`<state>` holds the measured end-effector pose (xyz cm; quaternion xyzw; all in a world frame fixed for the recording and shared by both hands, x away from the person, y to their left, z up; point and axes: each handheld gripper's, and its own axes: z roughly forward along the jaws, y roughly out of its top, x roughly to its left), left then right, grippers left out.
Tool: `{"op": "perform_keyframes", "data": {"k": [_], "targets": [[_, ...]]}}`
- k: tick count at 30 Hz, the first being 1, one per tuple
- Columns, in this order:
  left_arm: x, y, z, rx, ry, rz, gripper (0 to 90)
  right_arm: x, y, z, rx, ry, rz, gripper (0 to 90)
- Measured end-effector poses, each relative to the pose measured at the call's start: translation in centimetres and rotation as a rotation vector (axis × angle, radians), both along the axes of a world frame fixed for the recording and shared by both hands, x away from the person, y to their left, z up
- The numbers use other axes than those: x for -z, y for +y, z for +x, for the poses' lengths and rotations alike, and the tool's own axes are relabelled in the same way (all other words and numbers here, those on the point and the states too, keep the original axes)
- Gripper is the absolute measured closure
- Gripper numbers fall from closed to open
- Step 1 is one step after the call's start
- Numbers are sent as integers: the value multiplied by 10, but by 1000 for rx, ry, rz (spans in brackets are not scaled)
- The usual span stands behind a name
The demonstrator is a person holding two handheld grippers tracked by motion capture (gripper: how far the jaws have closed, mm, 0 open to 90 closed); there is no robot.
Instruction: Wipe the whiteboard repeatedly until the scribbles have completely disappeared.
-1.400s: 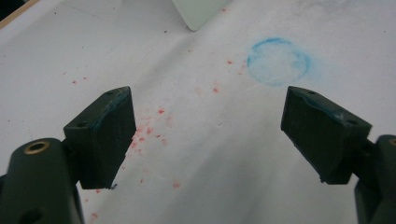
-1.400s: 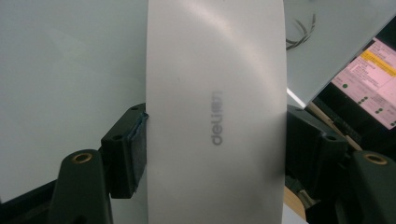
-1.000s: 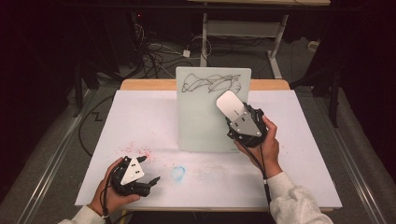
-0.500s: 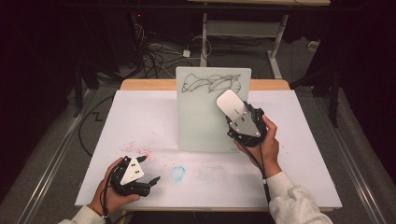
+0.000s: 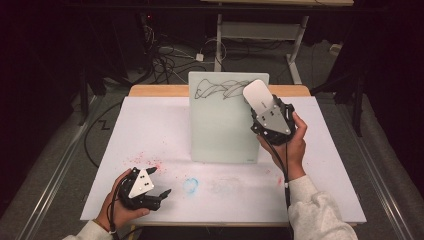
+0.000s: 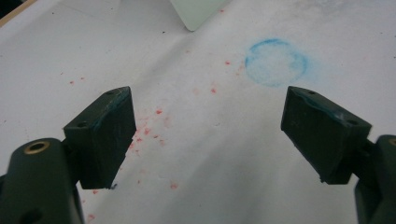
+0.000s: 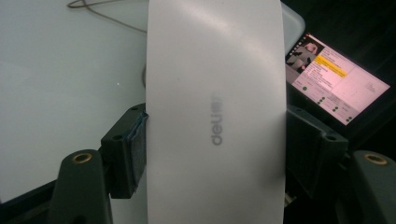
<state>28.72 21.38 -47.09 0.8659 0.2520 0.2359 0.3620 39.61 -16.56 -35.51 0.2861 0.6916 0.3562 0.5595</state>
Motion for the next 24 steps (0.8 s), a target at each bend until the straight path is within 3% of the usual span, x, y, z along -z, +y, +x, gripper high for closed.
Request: {"op": "perform_keyframes", "data": {"k": [6,13,19,24], "targets": [[0,0,-1,2,1,1,173,-1,-2,1,22,-14,52,310],[0,-1,0,6,2,4,173,17,12,-6,-9,7,-6,310],[-1,-2,0,14,5,2,173,41,31,-15,-27,13,-98,310],[-1,-2,0,21,-3,9,172,44,34,-17,-43,28,-125,310]]}}
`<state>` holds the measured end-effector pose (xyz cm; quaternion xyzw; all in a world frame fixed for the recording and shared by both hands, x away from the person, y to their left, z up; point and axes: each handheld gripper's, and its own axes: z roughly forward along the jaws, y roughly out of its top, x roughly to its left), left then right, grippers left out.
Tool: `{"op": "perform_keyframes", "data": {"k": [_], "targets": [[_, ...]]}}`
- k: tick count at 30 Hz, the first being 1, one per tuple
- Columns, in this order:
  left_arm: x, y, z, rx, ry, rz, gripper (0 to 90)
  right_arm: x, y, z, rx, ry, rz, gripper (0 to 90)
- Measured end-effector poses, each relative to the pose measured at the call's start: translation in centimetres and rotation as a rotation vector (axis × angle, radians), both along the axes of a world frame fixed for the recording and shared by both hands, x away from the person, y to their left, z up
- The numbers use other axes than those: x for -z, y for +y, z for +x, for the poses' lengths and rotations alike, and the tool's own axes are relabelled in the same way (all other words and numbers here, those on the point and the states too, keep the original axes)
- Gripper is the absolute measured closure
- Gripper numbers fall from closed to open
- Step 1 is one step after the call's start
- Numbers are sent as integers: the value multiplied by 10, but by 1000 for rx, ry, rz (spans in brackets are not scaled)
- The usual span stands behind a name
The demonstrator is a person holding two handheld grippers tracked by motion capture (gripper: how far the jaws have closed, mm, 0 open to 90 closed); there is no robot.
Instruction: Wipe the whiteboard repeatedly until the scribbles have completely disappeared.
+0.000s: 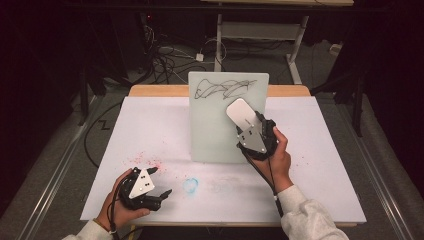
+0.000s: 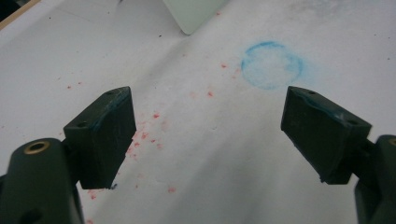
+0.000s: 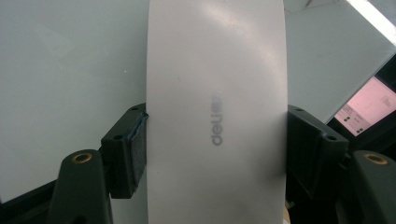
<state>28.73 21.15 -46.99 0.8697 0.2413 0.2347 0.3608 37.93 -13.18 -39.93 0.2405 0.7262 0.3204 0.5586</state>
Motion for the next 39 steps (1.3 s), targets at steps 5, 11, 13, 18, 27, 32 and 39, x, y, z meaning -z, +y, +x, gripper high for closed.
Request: {"op": "perform_keyframes", "data": {"k": [5,11,13,18,27,32,39], "targets": [[1,1,-1,-2,10,-9,172,-13,-11,5,22,-6,32,309],[0,2,-2,-6,-1,-5,173,-21,-27,8,51,-15,98,310],[-1,3,-3,-8,-5,-6,172,-23,-28,8,72,-22,102,309],[-2,3,-4,-8,-8,-6,173,-25,-32,8,129,-31,153,310],[-2,2,-3,0,-7,-5,173,-15,-24,5,93,-1,130,310],[-2,0,-3,8,-7,-3,172,-3,-8,0,52,15,47,310],[-1,1,-3,9,5,-12,173,-12,-15,3,72,9,57,310]]}}
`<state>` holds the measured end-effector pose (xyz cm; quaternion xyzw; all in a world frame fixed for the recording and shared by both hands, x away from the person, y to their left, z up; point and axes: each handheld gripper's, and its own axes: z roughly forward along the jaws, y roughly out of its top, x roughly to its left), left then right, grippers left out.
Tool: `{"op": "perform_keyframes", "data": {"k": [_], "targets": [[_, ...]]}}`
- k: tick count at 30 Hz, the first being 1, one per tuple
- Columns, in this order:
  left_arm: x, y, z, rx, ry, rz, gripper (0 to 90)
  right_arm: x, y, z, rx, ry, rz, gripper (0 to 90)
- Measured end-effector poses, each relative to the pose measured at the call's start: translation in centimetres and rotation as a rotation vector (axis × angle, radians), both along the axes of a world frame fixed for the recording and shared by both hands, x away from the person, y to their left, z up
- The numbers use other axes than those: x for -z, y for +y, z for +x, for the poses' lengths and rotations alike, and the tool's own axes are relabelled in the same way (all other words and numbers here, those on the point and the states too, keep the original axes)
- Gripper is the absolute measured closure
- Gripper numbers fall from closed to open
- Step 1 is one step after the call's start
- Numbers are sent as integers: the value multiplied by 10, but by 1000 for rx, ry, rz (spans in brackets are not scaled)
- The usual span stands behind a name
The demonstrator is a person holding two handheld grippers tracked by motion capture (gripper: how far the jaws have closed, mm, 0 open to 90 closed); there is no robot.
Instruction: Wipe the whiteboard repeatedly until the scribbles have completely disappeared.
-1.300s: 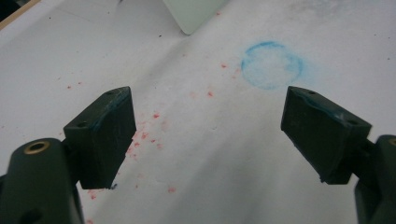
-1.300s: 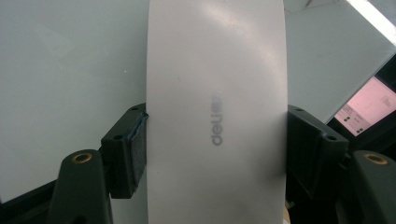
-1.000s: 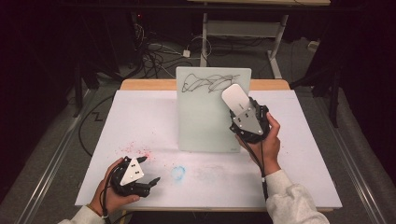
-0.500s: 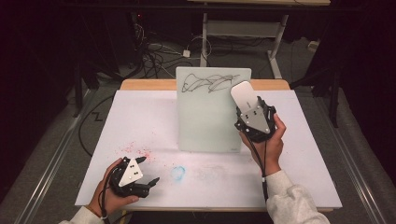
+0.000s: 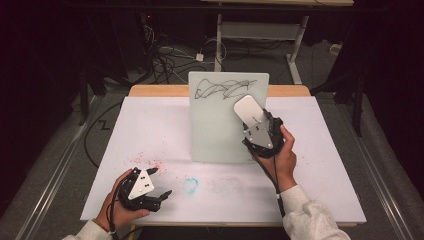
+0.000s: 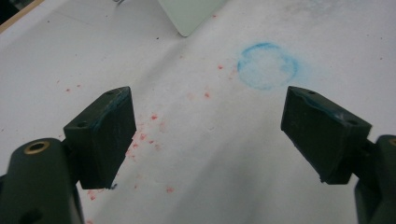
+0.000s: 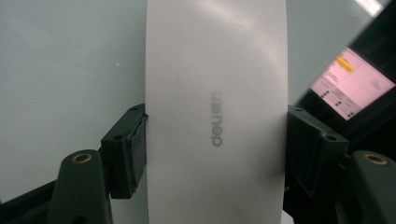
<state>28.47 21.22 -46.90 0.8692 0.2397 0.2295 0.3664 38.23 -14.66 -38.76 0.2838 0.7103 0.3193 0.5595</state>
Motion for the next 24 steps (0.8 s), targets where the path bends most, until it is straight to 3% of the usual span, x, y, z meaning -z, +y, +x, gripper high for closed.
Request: {"op": "perform_keyframes", "data": {"k": [6,11,18,24], "targets": [[0,1,-1,-3,3,0,173,-12,-21,4,41,-9,96,310],[0,1,-1,-4,1,0,173,-11,-19,4,51,-17,93,310],[-1,1,0,-3,0,-4,173,4,7,-1,-4,-1,0,310],[-4,4,-1,-16,-36,-21,173,15,22,-5,-36,9,-42,310]]}}
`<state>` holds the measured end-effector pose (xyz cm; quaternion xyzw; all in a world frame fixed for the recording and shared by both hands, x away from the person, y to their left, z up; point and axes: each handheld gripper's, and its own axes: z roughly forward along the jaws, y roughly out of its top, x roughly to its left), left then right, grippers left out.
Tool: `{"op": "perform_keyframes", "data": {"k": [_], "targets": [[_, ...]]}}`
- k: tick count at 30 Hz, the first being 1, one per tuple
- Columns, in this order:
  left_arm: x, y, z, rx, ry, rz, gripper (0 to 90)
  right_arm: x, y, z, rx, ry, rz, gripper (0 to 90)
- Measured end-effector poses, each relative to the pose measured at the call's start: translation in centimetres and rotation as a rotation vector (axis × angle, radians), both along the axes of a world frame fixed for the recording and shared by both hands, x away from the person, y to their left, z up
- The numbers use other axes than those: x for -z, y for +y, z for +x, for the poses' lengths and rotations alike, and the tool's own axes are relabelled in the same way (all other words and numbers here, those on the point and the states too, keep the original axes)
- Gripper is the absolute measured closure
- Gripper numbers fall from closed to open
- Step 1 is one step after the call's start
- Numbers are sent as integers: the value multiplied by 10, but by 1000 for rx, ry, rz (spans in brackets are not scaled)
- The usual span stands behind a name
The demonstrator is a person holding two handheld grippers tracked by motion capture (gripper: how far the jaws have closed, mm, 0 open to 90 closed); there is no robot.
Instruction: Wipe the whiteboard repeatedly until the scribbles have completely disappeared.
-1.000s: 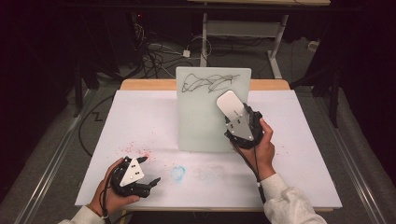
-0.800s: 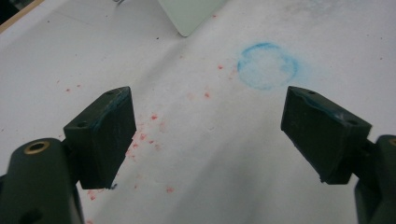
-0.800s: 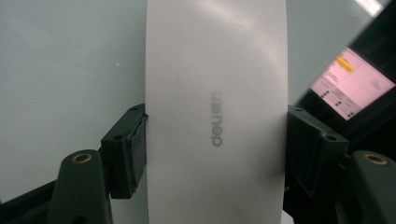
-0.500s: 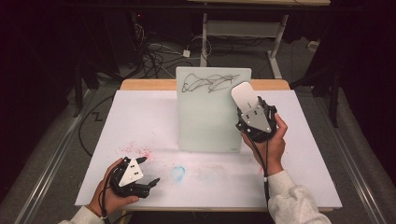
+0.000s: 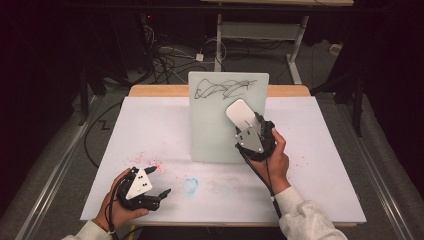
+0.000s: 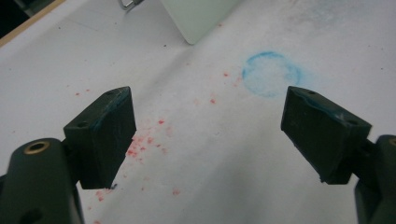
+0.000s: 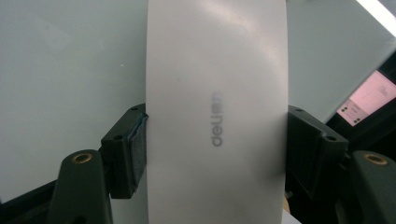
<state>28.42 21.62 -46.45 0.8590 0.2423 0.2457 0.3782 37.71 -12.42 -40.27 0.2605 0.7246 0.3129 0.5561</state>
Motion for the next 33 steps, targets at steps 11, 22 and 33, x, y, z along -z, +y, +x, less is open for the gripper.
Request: {"op": "perform_keyframes", "data": {"k": [11,22,33], "targets": [[-2,3,-3,-12,-13,-9,173,-6,-9,2,-2,5,19,310],[-1,3,-3,-18,-10,-9,173,-37,-48,13,92,-25,181,310],[-1,3,-1,-22,-14,-26,174,-29,-40,11,64,-13,142,310]]}}
